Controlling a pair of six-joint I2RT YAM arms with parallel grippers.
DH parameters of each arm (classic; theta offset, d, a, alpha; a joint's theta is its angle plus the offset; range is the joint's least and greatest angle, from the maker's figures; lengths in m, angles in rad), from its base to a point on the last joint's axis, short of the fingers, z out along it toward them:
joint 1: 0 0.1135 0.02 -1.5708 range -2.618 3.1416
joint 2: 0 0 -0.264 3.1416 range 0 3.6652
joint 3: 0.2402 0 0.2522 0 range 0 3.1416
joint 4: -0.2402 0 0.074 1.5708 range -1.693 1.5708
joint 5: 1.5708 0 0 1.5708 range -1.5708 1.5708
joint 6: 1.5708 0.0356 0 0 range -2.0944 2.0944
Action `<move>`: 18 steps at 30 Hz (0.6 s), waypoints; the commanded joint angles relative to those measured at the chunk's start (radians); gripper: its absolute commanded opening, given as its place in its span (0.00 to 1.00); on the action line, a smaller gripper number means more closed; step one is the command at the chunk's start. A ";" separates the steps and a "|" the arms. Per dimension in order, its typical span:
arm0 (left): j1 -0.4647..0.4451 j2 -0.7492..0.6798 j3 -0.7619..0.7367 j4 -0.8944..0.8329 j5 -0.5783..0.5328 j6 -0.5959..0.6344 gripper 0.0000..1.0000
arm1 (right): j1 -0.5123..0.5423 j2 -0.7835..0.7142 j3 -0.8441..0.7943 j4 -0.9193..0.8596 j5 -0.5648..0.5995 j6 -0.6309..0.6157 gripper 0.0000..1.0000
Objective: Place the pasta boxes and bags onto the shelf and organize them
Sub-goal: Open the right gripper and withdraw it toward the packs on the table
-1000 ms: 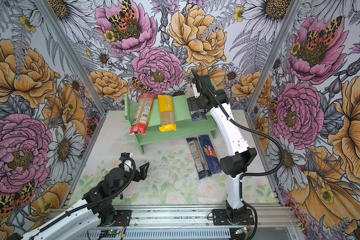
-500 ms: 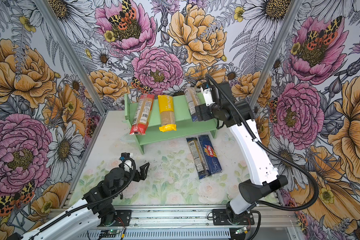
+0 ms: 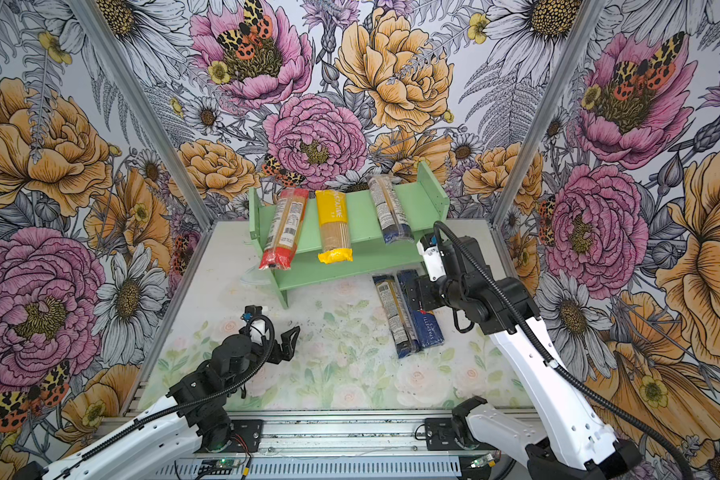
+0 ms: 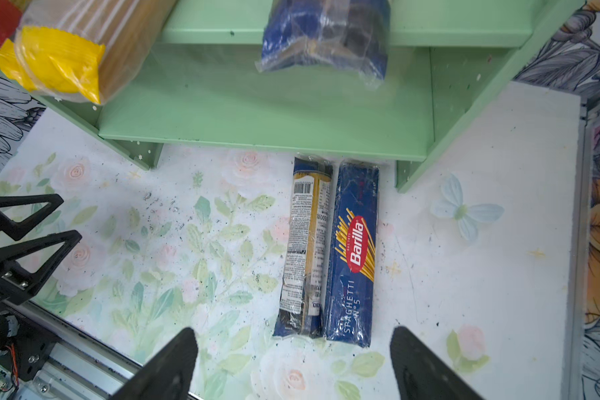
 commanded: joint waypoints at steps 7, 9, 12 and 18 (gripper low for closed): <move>0.011 0.003 0.001 0.014 0.020 0.000 0.99 | 0.010 -0.112 -0.086 0.030 -0.012 0.083 0.90; 0.012 0.005 0.002 0.014 0.020 0.000 0.99 | 0.011 -0.106 -0.089 0.030 -0.015 0.085 0.89; 0.011 0.008 0.004 0.015 0.020 0.000 0.99 | 0.015 -0.089 -0.080 0.031 -0.019 0.088 0.89; 0.011 0.006 0.002 0.013 0.020 -0.001 0.99 | 0.023 -0.066 -0.075 0.033 -0.016 0.085 0.89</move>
